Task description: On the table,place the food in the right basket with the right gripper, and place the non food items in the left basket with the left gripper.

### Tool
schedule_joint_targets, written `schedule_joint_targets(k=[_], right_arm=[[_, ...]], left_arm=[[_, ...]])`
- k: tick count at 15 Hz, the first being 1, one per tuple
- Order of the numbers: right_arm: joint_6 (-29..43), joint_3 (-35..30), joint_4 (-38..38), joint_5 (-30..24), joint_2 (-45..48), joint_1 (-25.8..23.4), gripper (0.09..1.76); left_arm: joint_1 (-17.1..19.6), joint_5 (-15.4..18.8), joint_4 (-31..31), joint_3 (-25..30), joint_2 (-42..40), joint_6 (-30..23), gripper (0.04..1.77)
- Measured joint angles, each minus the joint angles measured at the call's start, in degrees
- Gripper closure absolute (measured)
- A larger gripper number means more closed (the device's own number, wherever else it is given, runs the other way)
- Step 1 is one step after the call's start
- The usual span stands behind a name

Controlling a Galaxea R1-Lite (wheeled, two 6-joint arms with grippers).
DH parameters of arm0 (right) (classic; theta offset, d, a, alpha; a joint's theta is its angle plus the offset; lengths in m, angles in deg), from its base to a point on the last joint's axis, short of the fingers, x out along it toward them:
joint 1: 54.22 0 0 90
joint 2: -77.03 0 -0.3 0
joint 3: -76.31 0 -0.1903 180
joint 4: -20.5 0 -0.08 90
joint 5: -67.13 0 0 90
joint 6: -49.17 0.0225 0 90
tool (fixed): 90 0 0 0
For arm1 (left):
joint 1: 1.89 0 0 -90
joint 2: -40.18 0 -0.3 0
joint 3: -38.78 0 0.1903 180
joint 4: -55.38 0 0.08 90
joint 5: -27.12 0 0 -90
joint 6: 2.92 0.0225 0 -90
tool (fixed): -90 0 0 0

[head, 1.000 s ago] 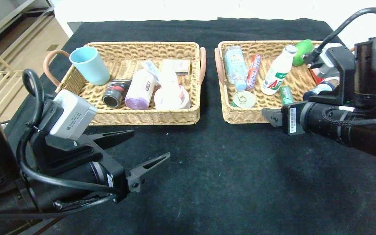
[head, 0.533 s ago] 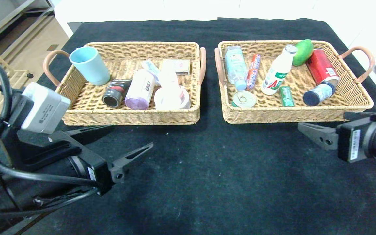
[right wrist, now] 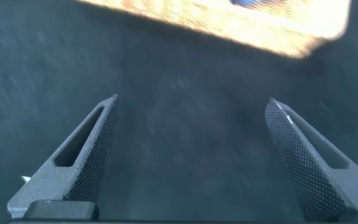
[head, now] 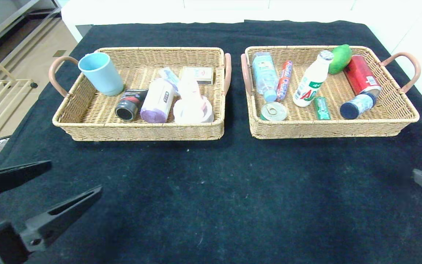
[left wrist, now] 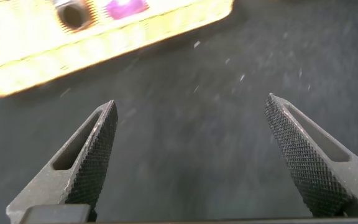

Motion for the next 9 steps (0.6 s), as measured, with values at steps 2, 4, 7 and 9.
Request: schedule_joint_targets(k=[2, 4, 7, 9], right_arm=[[-0.12, 0.65, 5.53, -1.95, 5.5, -4.07, 0.15], [-0.26, 3.72, 15.07, -3.17, 10.62, -8.35, 0.15], [-0.28, 10.07, 28.28, -4.19, 16.98, -13.79, 0.15], [-0.17, 12.08, 31.59, -4.27, 20.74, -17.29, 0.15]], left_arm=[[2.4, 0.04, -5.16, -0.85, -5.53, 0.06, 0.09], [5.75, 0.61, -10.95, -2.49, -10.17, 0.3, 0.09], [10.2, 1.18, -19.31, -8.16, -14.45, 1.82, 0.09], [14.38, 1.6, -23.91, -11.36, -16.57, 4.06, 0.09]])
